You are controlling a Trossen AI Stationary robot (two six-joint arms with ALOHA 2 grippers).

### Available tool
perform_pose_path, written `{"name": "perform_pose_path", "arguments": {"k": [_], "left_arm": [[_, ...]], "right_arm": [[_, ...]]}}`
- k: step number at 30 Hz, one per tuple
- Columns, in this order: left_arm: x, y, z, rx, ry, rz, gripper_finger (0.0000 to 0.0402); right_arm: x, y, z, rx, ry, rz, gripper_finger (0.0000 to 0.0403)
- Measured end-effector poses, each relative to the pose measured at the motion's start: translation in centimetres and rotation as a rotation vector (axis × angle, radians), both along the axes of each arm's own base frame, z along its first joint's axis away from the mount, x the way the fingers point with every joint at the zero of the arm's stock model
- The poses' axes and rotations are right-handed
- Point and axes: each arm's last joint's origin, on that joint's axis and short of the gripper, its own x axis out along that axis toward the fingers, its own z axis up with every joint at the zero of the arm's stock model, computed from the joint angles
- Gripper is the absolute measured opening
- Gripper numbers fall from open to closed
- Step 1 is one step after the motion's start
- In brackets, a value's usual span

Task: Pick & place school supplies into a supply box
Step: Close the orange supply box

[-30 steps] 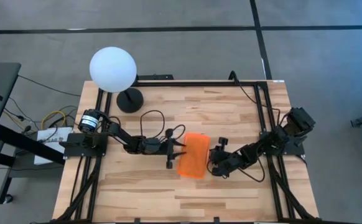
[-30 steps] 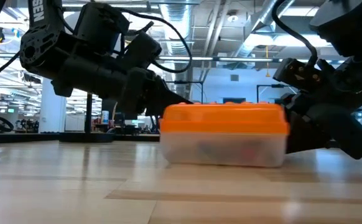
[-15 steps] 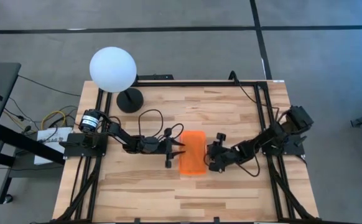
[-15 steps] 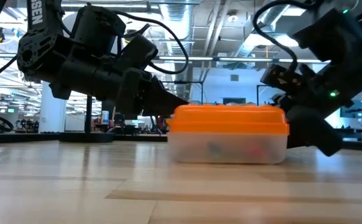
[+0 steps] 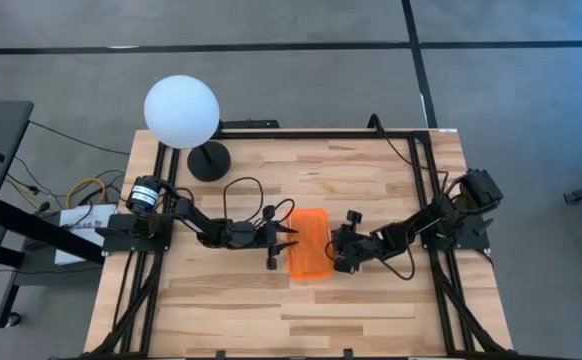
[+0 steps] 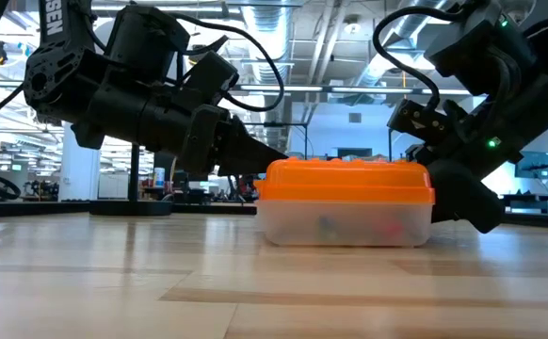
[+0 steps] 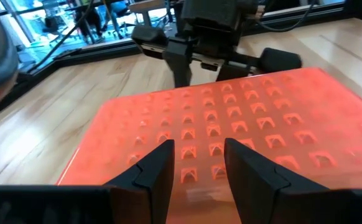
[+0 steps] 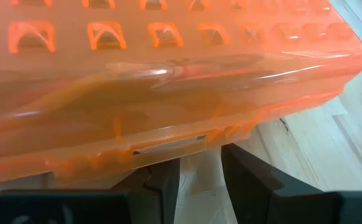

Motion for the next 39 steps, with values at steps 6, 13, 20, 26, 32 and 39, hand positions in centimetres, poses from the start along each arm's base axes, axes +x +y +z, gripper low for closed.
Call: {"name": "perform_pose_path", "arguments": {"k": [6, 13, 20, 26, 32, 39], "left_arm": [[0.0, 0.0, 0.0, -0.003, 0.001, 0.011, 0.0137], [0.0, 0.1, 0.0, -0.002, 0.000, 0.042, 0.0137], [0.0, 0.1, 0.0, -0.004, -0.001, 0.048, 0.0137], [-0.1, -0.3, 0.3, 0.006, -0.023, 0.044, 0.0137], [-0.4, -0.9, 1.9, 0.055, -0.014, 0.038, 0.0137], [-0.9, -1.4, 3.3, 0.068, -0.005, 0.024, 0.0137]], "right_arm": [[0.0, 0.1, 0.0, 0.008, -0.001, 0.000, 0.0113], [-0.1, 0.2, 0.0, 0.032, -0.002, 0.001, 0.0113], [-0.2, 0.4, -0.1, 0.031, 0.009, 0.004, 0.0113], [-0.4, 0.3, -0.1, 0.002, 0.009, -0.032, 0.0113], [-0.5, 0.2, -0.1, -0.010, 0.017, -0.038, 0.0113], [-0.6, 0.1, -0.2, -0.022, 0.033, -0.051, 0.0113]]}}
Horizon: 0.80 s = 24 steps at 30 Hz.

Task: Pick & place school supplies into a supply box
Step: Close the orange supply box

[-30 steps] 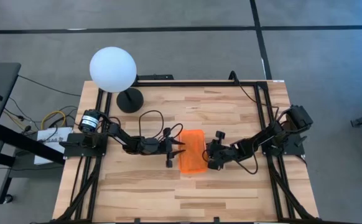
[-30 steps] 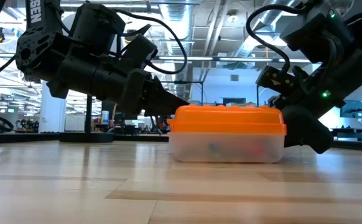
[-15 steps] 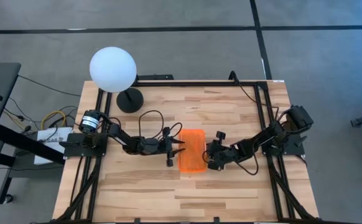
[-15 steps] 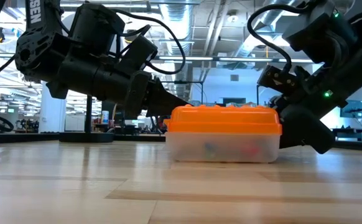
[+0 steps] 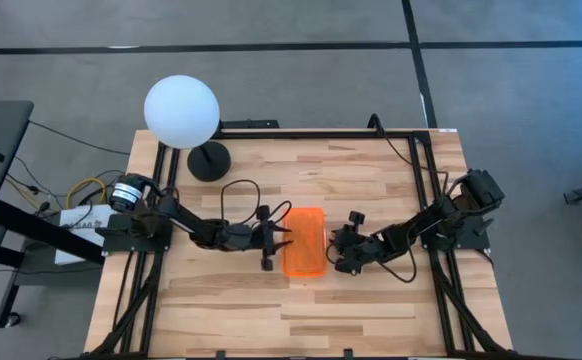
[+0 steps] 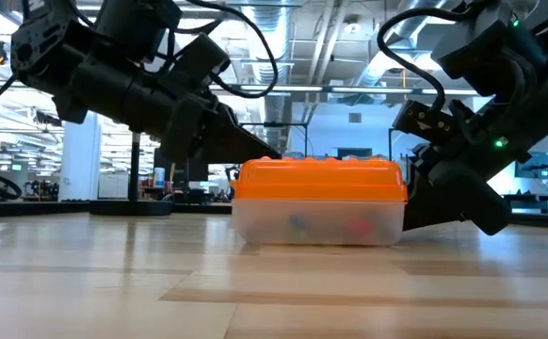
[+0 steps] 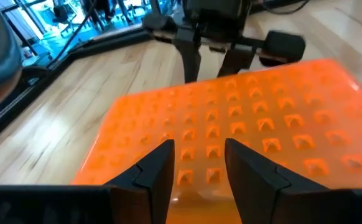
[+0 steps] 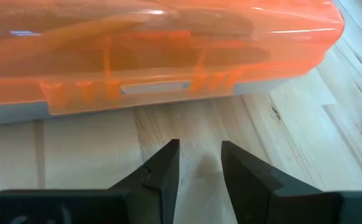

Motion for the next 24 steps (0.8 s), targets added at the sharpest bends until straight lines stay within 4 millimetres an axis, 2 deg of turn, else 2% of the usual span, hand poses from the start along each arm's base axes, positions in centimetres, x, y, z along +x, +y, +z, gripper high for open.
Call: {"name": "perform_pose_path", "arguments": {"k": [8, 11, 17, 20, 24], "left_arm": [[-0.1, -0.7, 0.1, 0.002, -0.012, -0.011, 0.0137], [-0.3, -1.3, 0.7, 0.028, -0.025, 0.003, 0.0137], [-1.8, -3.2, 2.8, 0.094, 0.000, 0.039, 0.0137], [-3.0, -4.2, 3.3, 0.119, 0.055, 0.067, 0.0137], [-4.2, -5.2, 3.4, 0.131, 0.107, 0.106, 0.0137]], "right_arm": [[-0.1, 0.0, 0.0, -0.012, 0.005, -0.005, 0.0113], [-1.0, -0.2, 0.4, -0.070, 0.039, -0.033, 0.0113], [-3.0, -0.1, 4.0, -0.112, -0.035, -0.121, 0.0113], [-3.0, 0.8, 6.2, -0.100, -0.154, -0.052, 0.0113], [-2.3, 2.4, 8.2, -0.126, -0.295, 0.109, 0.0113]]}}
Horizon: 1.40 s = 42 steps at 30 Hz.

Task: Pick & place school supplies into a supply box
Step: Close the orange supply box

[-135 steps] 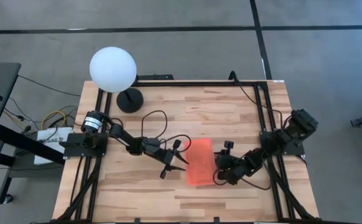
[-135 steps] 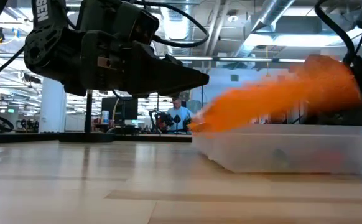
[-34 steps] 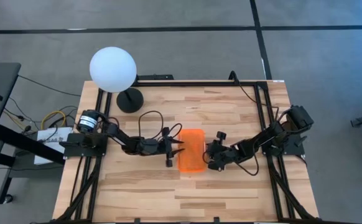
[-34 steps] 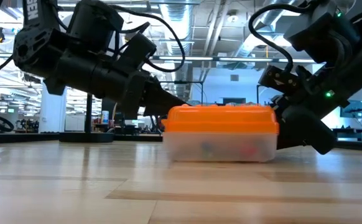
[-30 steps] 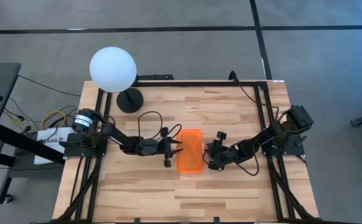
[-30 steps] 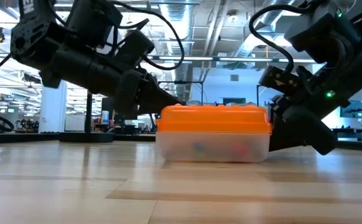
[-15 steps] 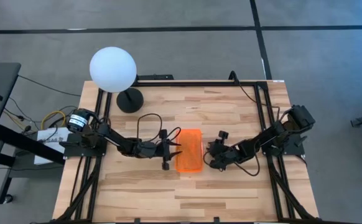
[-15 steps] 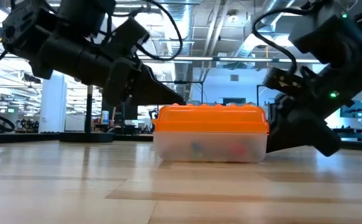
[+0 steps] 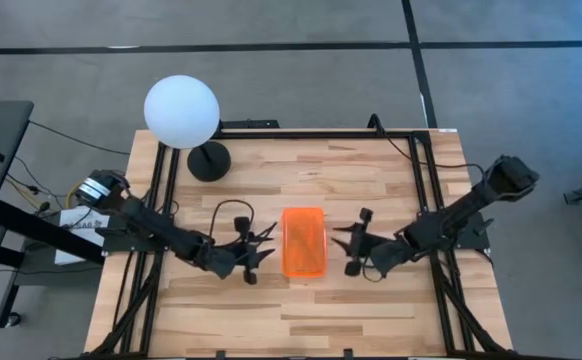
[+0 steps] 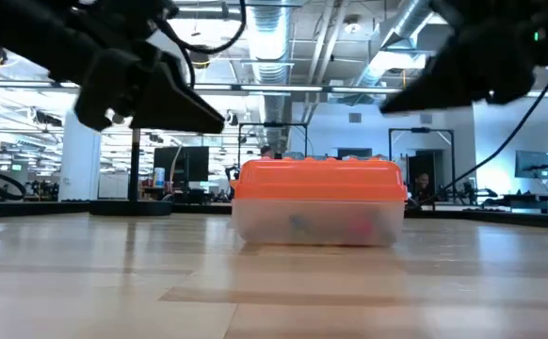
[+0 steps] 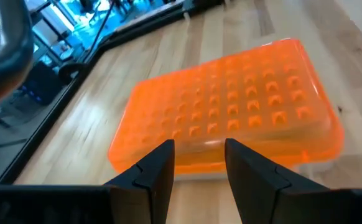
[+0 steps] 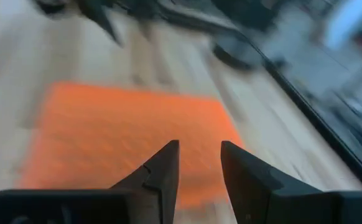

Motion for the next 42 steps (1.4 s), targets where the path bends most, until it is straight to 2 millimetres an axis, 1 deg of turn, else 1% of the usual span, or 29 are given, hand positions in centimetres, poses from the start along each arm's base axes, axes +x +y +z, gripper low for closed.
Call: {"name": "perform_pose_path", "arguments": {"k": [2, 4, 6, 11, 14, 19, 27, 32, 35, 42], "left_arm": [[-0.2, -0.4, 0.1, -0.004, -0.008, -0.001, 0.0137], [-0.4, -0.8, 0.1, -0.012, -0.010, -0.021, 0.0137], [-0.5, -1.2, 0.2, -0.024, -0.012, -0.050, 0.0137], [-0.5, -1.8, 0.3, -0.077, -0.014, -0.155, 0.0137], [-0.4, -1.9, 0.3, -0.084, -0.011, -0.179, 0.0137], [-0.4, -1.9, 0.4, -0.072, -0.013, -0.183, 0.0137], [-0.4, -1.9, 0.4, -0.071, -0.018, -0.185, 0.0137], [-0.4, -1.9, 0.5, -0.073, -0.022, -0.186, 0.0137], [-0.4, -1.9, 0.5, -0.075, -0.025, -0.187, 0.0137], [-0.3, -1.9, 0.6, -0.094, -0.038, -0.183, 0.0137]], "right_arm": [[0.8, 0.5, 0.3, -0.013, -0.041, 0.098, 0.0113], [1.7, 0.7, 0.1, -0.008, -0.066, 0.203, 0.0113], [2.7, 0.7, -0.5, -0.002, -0.077, 0.279, 0.0113], [4.0, -0.1, -2.5, -0.011, -0.054, 0.287, 0.0113], [4.6, -0.6, -3.3, 0.017, -0.046, 0.320, 0.0113], [5.0, -1.4, -4.2, 0.061, -0.020, 0.291, 0.0113], [5.8, -2.7, -5.5, 0.177, 0.002, 0.285, 0.0113], [6.0, -3.1, -6.2, 0.192, 0.018, 0.279, 0.0113], [6.0, -3.1, -6.2, 0.185, 0.019, 0.283, 0.0113], [5.4, -2.8, -4.9, 0.139, 0.020, 0.323, 0.0113]]}}
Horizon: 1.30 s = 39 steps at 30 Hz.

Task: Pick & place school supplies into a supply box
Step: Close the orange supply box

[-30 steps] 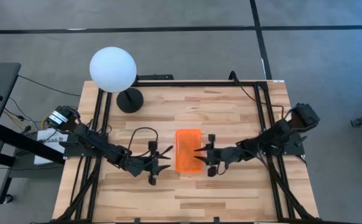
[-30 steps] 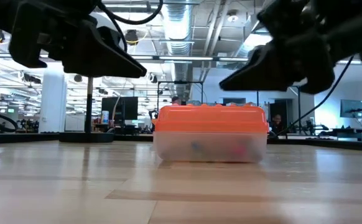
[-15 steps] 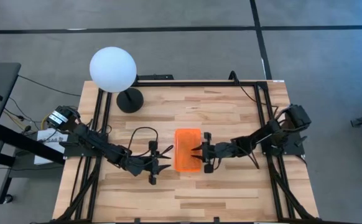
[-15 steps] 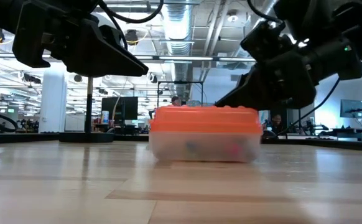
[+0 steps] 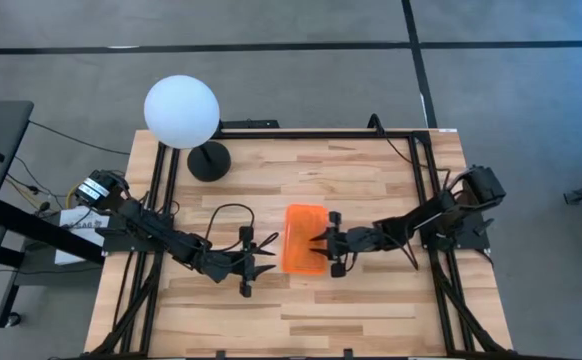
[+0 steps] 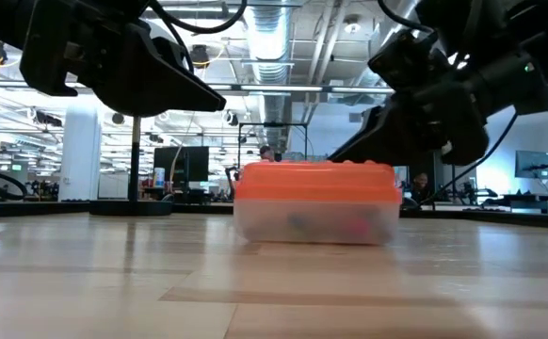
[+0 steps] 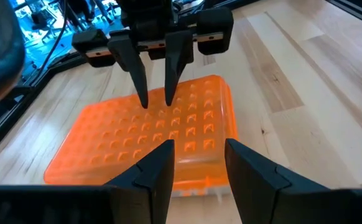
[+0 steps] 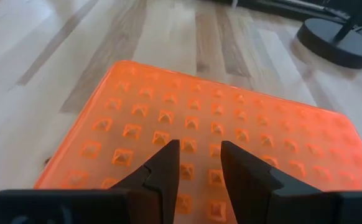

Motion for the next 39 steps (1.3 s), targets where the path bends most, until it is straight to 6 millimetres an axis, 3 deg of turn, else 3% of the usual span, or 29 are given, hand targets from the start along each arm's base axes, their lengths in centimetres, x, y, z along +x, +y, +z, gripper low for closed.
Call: {"name": "perform_pose_path", "arguments": {"k": [11, 17, 23, 29, 34, 39], "left_arm": [[0.1, 0.0, 0.1, -0.008, -0.013, 0.001, 0.0137], [0.2, -0.1, 0.5, 0.029, -0.028, 0.004, 0.0137], [1.1, 1.3, 1.5, -0.071, -0.143, 0.223, 0.0137], [2.2, 2.5, 1.9, -0.134, -0.132, -0.014, 0.0137], [2.7, 5.1, 1.0, -0.184, -0.068, -0.035, 0.0137], [2.4, 6.6, 0.3, -0.207, -0.077, -0.082, 0.0137]], "right_arm": [[-0.4, 0.3, 0.4, 0.048, 0.043, 0.060, 0.0113], [-0.4, 1.2, 1.2, -0.034, -0.038, 0.142, 0.0113], [-0.6, 1.3, 2.9, -0.056, -0.103, 0.167, 0.0113], [-1.5, 2.5, 3.7, -0.084, -0.104, 0.186, 0.0113], [-2.9, 2.8, 3.3, -0.144, -0.003, 0.004, 0.0113], [-4.8, 2.8, 2.7, -0.121, 0.016, -0.047, 0.0113]]}}
